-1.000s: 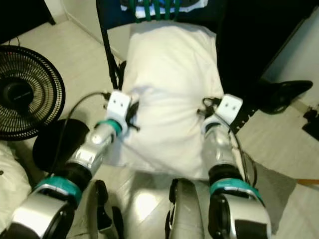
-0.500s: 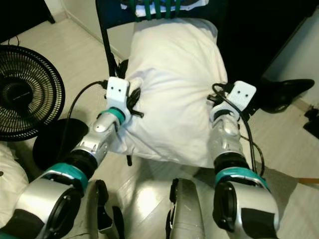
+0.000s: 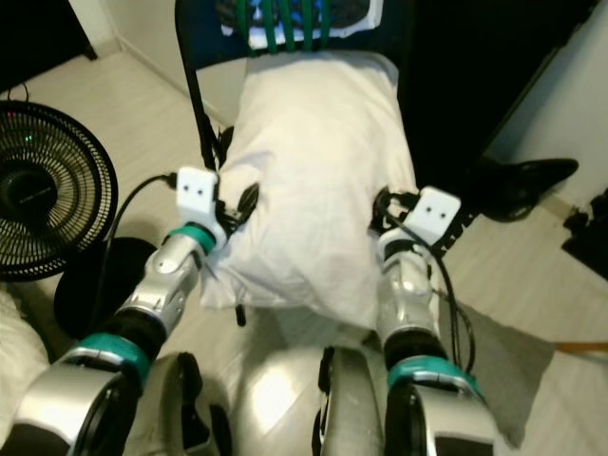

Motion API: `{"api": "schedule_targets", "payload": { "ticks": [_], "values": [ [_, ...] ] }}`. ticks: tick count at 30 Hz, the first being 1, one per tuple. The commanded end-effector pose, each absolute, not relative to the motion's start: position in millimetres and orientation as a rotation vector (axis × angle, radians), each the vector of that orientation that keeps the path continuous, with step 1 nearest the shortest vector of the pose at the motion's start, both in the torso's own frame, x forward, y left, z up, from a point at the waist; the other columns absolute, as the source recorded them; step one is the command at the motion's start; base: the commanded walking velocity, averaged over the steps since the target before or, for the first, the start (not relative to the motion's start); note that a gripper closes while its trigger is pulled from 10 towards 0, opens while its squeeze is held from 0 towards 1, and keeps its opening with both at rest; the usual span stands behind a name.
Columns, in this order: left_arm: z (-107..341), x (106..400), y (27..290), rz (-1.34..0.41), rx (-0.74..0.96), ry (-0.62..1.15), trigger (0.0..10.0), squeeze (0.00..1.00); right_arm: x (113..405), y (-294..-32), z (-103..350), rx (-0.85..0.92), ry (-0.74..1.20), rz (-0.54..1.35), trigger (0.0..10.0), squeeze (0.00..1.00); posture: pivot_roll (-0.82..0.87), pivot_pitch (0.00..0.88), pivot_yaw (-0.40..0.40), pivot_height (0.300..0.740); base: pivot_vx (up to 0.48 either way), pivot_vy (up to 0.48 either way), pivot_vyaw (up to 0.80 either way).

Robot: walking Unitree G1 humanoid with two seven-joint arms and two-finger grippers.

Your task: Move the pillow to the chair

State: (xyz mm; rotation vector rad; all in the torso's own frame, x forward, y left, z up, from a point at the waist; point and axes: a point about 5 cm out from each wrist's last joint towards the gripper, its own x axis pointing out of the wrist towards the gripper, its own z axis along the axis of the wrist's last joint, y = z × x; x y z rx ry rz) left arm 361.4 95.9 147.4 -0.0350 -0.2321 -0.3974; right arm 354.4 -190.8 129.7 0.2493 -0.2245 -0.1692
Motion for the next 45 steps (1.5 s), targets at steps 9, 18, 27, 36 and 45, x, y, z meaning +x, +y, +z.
{"api": "schedule_targets", "payload": {
  "ticks": [9,18,27,36,45],
  "values": [
    [141.8,317.8,127.4,-0.323,-0.072,-0.322,10.0,0.00,334.9,-171.0,111.9,0.254,-0.208,-0.027,10.0,0.00,0.01,0.005,-0.003,0.585,0.000,0.000,0.00],
    [114.5,308.0,143.2,-0.144,-0.021,-0.220,10.0,0.00,321.8,-140.8,82.9,0.207,-0.047,0.109,10.0,0.00,0.04,0.000,-0.016,0.585,0.000,0.000,0.00],
    [90.9,299.6,145.8,-0.064,-0.003,-0.097,10.0,0.00,302.1,-132.1,61.0,0.169,0.009,0.152,10.0,0.00,0.03,0.000,-0.006,0.595,0.000,0.000,0.00],
    [95.7,296.3,139.5,-0.069,0.041,-0.117,10.0,0.00,293.4,-134.8,49.7,0.184,0.069,0.115,10.0,0.00,0.04,0.000,0.004,0.624,0.000,0.000,0.00],
    [97.8,299.4,139.8,-0.076,0.069,-0.114,10.0,0.00,293.0,-132.8,49.8,0.188,0.073,0.093,10.0,0.00,0.04,0.000,0.015,0.648,0.000,0.000,0.00]
  ]
}}
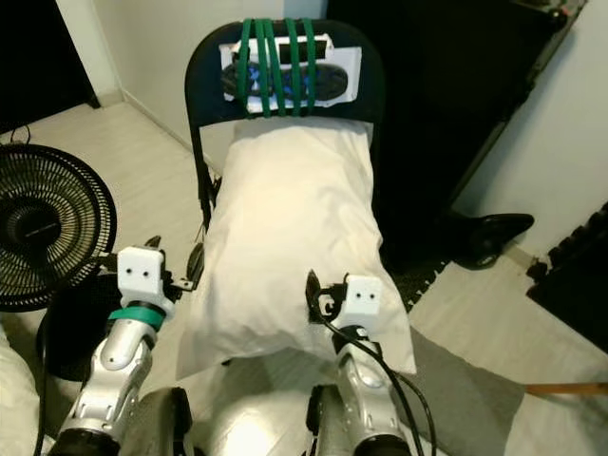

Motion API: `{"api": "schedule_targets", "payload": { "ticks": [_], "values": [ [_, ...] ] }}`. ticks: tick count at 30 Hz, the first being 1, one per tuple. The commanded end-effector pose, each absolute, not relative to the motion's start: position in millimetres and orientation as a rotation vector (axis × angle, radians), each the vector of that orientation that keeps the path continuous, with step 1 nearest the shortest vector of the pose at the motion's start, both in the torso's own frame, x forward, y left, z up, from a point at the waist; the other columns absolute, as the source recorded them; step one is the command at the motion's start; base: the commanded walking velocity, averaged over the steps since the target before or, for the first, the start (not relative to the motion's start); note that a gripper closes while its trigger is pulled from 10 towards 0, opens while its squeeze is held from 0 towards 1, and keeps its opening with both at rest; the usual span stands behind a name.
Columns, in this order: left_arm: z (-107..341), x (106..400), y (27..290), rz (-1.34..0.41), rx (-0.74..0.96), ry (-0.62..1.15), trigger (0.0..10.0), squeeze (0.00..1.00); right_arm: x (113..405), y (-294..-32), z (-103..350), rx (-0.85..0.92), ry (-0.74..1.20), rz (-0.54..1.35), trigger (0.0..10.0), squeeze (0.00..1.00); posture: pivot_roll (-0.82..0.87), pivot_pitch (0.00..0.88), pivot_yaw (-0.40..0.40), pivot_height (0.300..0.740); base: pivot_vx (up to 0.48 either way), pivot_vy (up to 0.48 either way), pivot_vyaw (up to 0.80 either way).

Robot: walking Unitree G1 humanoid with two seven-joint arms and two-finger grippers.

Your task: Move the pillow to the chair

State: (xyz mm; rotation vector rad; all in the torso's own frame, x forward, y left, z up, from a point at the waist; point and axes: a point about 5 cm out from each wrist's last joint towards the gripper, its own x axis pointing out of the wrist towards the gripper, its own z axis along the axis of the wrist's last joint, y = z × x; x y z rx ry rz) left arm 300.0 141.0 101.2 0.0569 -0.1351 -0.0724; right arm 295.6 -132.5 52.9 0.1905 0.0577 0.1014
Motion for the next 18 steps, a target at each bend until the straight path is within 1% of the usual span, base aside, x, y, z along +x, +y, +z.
{"api": "schedule_targets", "payload": {
  "ticks": [1,8,18],
  "values": [
    [97.0,299.2,139.8,-0.076,0.072,-0.108,10.0,0.00,292.8,-133.1,49.6,0.186,0.073,0.089,10.0,0.00,0.04,0.000,0.017,0.653,0.000,0.000,0.00],
    [94.9,298.4,139.4,-0.071,0.077,-0.093,10.0,0.00,293.0,-133.5,49.7,0.181,0.075,0.083,10.0,0.00,0.04,0.000,0.018,0.667,0.000,0.000,0.00],
    [90.8,295.1,141.0,-0.053,0.049,-0.065,10.0,0.00,290.9,-134.6,47.7,0.169,0.088,0.069,10.0,0.00,0.05,0.000,0.016,0.706,0.000,0.000,0.00]
  ]
}}
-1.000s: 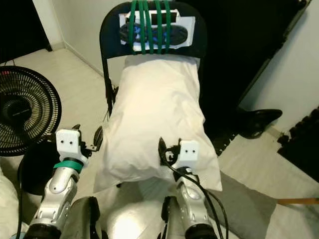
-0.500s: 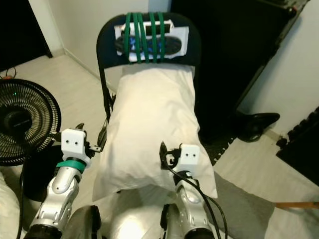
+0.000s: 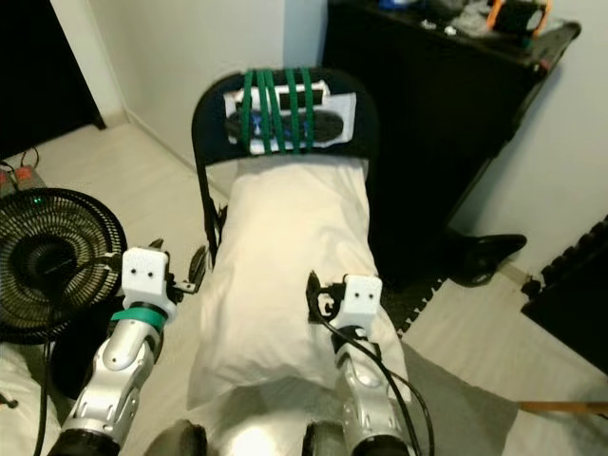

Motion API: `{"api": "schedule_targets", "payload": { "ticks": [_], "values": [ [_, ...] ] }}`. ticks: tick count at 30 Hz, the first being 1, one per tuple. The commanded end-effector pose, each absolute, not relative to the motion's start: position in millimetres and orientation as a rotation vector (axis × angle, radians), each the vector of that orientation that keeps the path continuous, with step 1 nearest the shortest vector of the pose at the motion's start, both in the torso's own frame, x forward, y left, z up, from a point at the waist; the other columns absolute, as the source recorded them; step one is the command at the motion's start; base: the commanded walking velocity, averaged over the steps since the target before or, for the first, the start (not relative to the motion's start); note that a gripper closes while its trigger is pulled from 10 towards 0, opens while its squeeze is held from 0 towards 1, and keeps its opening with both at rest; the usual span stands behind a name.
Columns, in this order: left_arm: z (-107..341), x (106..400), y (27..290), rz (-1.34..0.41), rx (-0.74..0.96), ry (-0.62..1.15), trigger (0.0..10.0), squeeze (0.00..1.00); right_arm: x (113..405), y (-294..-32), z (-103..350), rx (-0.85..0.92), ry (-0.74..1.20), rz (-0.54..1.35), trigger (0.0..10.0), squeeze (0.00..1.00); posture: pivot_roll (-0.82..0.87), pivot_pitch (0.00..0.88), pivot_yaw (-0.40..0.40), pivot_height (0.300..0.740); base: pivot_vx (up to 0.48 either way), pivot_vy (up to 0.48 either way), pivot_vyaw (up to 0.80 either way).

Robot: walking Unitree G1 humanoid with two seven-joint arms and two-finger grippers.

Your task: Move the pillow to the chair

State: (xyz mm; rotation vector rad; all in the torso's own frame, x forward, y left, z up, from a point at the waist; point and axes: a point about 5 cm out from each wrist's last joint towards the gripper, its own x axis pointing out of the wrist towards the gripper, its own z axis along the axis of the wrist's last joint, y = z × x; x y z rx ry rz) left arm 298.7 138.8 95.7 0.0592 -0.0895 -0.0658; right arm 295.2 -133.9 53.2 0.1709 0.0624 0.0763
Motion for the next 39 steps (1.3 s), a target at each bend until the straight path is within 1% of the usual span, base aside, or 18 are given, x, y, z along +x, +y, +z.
{"api": "schedule_targets", "payload": {
  "ticks": [1,6,12,15,24,25,28,39],
  "values": [
    [90.4,294.5,141.1,-0.053,0.047,-0.063,10.0,0.00,290.2,-134.7,47.1,0.168,0.089,0.069,10.0,0.00,0.05,0.000,0.016,0.711,0.000,0.000,0.00],
    [86.8,291.0,143.1,-0.038,0.038,-0.047,10.0,0.00,287.3,-132.3,42.6,0.176,0.107,0.072,10.0,0.00,0.05,0.000,0.016,0.740,0.000,0.000,0.00],
    [87.3,291.6,142.9,-0.038,0.035,-0.046,10.0,0.00,288.9,-130.9,43.1,0.175,0.109,0.072,10.0,0.00,0.05,0.000,0.016,0.740,0.000,0.000,0.00],
    [85.8,291.8,142.2,-0.039,0.011,-0.032,10.0,0.00,289.4,-132.0,37.8,0.198,0.160,0.044,10.0,0.00,0.05,0.000,0.016,0.740,0.000,0.000,0.00],
    [84.2,291.2,142.3,-0.038,0.005,-0.025,10.0,0.00,288.1,-133.0,34.5,0.219,0.178,0.030,10.0,0.00,0.05,0.000,0.017,0.740,0.000,0.000,0.00],
    [80.8,288.8,142.6,-0.043,0.008,-0.012,10.0,0.00,284.4,-133.1,28.8,0.203,0.214,0.036,10.0,0.00,0.03,0.000,0.029,0.740,0.000,0.000,0.00],
    [76.7,285.8,142.4,-0.057,0.009,0.010,10.0,0.00,278.6,-130.3,22.7,0.181,0.252,0.076,10.0,0.00,0.03,0.000,0.030,0.740,0.000,0.000,0.00],
    [73.9,281.8,140.5,-0.070,0.002,0.019,10.0,0.00,275.7,-125.0,21.9,0.158,0.250,0.115,10.0,0.00,0.03,0.000,0.025,0.740,0.000,0.000,0.00]
  ]
}}
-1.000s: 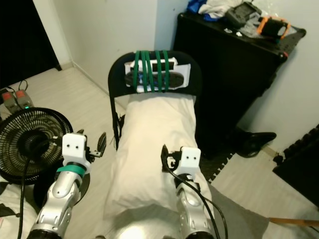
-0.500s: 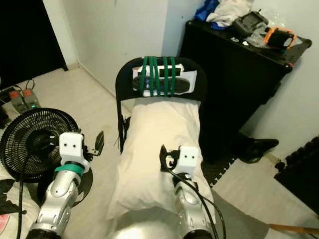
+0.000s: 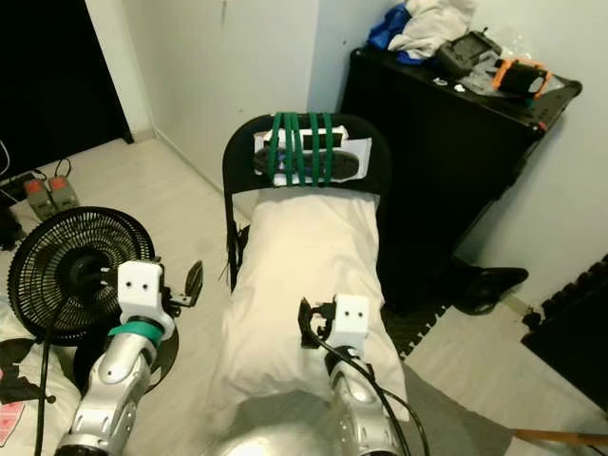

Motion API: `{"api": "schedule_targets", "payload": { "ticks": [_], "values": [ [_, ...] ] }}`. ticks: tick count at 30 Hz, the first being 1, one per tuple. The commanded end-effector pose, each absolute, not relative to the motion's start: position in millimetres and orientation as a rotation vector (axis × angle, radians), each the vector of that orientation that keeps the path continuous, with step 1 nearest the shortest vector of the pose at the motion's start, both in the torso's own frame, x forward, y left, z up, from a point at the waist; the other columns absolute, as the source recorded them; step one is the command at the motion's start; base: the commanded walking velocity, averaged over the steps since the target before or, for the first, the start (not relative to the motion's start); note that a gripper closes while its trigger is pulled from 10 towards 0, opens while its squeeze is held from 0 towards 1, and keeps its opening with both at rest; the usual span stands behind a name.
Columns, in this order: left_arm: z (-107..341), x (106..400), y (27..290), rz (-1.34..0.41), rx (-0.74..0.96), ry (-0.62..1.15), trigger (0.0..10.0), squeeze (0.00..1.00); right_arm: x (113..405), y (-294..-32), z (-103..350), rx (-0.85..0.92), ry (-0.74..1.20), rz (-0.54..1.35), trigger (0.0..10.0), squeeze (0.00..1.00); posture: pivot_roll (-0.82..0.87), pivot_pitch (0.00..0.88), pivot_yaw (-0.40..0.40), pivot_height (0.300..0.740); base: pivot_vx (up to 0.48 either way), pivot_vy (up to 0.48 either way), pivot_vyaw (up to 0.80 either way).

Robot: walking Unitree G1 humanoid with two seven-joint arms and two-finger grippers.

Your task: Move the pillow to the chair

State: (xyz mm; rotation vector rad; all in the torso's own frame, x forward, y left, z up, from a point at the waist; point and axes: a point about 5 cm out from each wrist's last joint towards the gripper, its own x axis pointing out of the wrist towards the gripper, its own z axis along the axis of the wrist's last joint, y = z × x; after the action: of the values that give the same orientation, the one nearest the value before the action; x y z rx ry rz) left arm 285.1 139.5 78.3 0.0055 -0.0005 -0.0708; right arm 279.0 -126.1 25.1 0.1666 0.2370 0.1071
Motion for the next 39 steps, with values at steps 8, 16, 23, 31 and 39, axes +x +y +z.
{"api": "schedule_targets", "payload": {
  "ticks": [8,16,23,31,39],
  "values": [
    [72.2,278.4,141.6,-0.063,0.003,0.029,10.0,0.00,275.4,-123.0,23.5,0.184,0.251,0.134,10.0,0.00,0.04,0.000,0.011,0.740,0.000,0.000,0.00],
    [70.1,274.3,141.0,-0.057,0.003,0.034,10.0,0.00,274.5,-119.8,22.3,0.164,0.260,0.150,10.0,0.00,0.04,0.000,0.006,0.740,0.000,0.000,0.00],
    [70.1,274.3,139.1,-0.058,0.001,0.035,10.0,0.00,275.8,-119.0,25.3,0.135,0.250,0.175,10.0,0.00,0.04,0.000,0.004,0.740,0.000,0.000,0.00],
    [71.5,273.7,137.0,-0.065,0.003,0.031,10.0,0.00,271.8,-115.8,22.5,0.172,0.268,0.197,10.0,0.00,0.03,0.000,0.002,0.740,0.000,-0.292,0.80],
    [71.2,272.1,135.9,-0.059,-0.006,0.035,10.0,0.00,269.9,-110.0,22.6,0.165,0.274,0.231,10.0,0.00,0.04,0.000,-0.002,0.740,0.000,-0.480,0.00]
  ]
}}
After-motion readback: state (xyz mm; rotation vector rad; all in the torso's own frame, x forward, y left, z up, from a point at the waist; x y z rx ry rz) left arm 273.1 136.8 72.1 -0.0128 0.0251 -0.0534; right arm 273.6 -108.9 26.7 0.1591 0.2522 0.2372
